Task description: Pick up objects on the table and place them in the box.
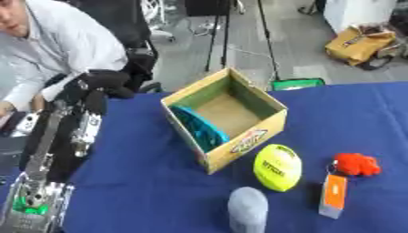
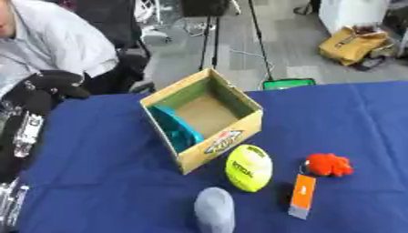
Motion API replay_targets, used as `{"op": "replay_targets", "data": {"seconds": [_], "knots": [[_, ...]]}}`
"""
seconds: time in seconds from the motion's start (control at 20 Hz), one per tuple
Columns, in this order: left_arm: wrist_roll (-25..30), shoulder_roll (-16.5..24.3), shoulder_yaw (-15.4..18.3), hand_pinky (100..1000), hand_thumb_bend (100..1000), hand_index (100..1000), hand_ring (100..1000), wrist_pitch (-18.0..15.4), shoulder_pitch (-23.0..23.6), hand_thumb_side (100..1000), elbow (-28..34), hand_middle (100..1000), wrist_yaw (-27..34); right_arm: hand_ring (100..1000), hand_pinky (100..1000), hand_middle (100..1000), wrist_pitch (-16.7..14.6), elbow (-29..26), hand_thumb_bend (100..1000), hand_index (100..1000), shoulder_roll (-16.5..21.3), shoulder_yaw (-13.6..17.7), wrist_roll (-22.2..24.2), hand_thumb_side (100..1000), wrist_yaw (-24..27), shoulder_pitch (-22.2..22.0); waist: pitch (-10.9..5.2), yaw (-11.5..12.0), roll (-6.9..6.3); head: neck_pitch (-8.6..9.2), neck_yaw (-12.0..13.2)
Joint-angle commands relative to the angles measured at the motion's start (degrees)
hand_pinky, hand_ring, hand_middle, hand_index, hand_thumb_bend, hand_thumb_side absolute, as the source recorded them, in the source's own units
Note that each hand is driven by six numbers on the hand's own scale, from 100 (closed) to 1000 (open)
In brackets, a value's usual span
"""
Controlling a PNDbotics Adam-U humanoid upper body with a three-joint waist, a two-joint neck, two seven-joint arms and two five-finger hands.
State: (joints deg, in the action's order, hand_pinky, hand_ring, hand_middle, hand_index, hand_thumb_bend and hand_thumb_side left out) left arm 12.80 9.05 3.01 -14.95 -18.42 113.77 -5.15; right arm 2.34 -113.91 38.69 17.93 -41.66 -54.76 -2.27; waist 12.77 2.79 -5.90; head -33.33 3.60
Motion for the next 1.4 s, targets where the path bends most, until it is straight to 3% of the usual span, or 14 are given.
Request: {"op": "replay_targets", "data": {"seconds": [0.05, 0.3, 0.8, 1.4], "knots": [[0.27, 0.72, -0.01, 713, 100, 756, 659, 0.0, -0.24, 679, 0.82, 715, 0.22, 850, 824, 853, 0.19, -0.68, 251, 886, 6.08, -0.57, 5.83, 1000, -0.98, 0.87, -0.86, 0.04, 0.51, -1.03, -1.03], [0.47, 0.77, -0.12, 713, 100, 756, 659, 0.02, -0.1, 679, 0.82, 715, 0.25, 849, 827, 847, 0.88, -0.68, 279, 866, 11.85, -2.81, 14.36, 1000, -1.28, 2.13, -0.92, 0.17, 0.66, -0.66, -1.41], [0.83, 0.69, -0.41, 712, 100, 757, 659, 0.04, 0.08, 678, 0.82, 716, 0.51, 847, 831, 856, -0.95, -0.68, 217, 882, 20.7, -8.22, 27.44, 987, -0.06, 6.78, -1.29, 0.56, 0.71, -0.3, -1.89], [1.35, 0.64, -0.81, 711, 100, 756, 660, 0.13, 0.28, 679, 0.82, 716, 0.9, 874, 851, 877, -2.95, -0.67, 222, 910, 25.87, -14.98, 42.57, 929, 1.65, 11.85, -1.47, 1.49, 1.18, 0.33, -3.02]]}}
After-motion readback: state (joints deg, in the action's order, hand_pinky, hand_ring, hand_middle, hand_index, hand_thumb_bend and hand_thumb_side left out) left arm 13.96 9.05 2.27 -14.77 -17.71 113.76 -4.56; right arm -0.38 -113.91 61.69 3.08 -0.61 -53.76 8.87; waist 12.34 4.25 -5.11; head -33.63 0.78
